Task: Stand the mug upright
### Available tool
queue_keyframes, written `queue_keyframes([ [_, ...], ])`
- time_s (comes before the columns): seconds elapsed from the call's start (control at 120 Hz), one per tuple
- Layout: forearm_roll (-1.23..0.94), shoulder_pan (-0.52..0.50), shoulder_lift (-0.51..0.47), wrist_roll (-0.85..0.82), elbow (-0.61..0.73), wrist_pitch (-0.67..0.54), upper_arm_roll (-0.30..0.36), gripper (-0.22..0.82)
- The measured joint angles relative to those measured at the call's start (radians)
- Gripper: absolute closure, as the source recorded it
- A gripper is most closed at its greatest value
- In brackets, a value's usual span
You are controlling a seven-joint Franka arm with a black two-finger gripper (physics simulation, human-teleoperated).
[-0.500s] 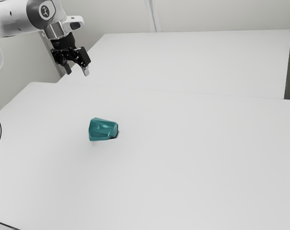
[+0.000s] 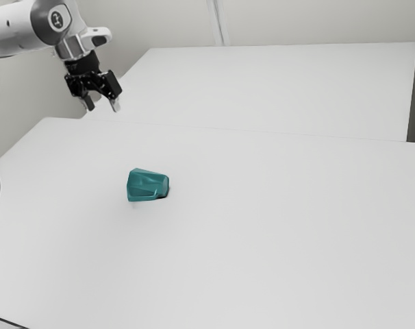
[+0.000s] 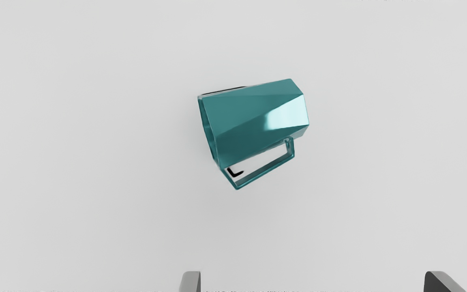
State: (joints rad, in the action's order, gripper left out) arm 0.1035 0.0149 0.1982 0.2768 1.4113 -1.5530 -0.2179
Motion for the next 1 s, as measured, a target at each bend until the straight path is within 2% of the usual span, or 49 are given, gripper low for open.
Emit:
queue_keyframes([
  [0.15,0.171,-0.022,-0.001,0.054,0.062,0.002,-0.114,0.00],
  [0.267,0.312,-0.051,0.007,0.121,0.123,-0.004,-0.150,0.00],
  [0.617,0.579,-0.151,0.197,0.365,0.167,-0.059,-0.157,0.00],
  [1.0,0.763,-0.160,0.303,0.591,0.243,-0.079,-0.152,0.00],
])
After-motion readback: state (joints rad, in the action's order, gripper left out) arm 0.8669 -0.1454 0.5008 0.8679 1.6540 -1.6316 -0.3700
